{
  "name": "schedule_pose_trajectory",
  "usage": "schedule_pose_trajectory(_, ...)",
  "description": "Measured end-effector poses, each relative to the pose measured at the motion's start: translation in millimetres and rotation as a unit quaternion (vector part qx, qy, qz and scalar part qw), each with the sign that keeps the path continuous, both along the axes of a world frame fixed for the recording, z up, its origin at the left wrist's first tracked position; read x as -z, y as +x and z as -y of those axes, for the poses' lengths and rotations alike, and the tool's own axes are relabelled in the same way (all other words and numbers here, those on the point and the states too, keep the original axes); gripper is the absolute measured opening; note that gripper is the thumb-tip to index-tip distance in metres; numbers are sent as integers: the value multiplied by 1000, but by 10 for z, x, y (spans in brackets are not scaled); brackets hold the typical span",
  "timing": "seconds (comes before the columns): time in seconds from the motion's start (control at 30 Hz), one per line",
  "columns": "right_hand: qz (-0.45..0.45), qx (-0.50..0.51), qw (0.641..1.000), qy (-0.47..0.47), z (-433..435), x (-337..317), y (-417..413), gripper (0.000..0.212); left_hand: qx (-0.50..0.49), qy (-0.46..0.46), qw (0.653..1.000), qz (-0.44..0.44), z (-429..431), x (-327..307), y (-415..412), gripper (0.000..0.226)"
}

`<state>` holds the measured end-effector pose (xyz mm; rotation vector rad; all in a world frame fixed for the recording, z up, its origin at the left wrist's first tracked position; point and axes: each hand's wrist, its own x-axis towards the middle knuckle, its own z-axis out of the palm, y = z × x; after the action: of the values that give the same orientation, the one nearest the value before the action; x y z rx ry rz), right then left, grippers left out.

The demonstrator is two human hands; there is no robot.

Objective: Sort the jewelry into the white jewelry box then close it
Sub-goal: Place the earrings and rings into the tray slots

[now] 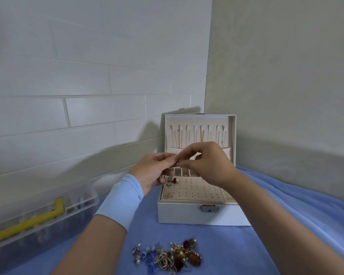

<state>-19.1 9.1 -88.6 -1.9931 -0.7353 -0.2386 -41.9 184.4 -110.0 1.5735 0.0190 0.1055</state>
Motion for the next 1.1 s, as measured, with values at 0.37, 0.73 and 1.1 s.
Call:
schedule_pose_trajectory(0.37, -32, -7, 996, 86, -38, 19, -23, 8, 19, 19, 999, 35, -11, -96, -111, 14)
schedule_pose_trajectory(0.73, -83, -30, 981, 171, -66, 66, -12, 6, 22, 33, 998, 42, -17, -83, -109, 13)
schedule_pose_trajectory(1.1, -41, 8, 987, 156, -115, 106, -24, 13, -23, 12, 999, 39, 11, -101, -119, 8)
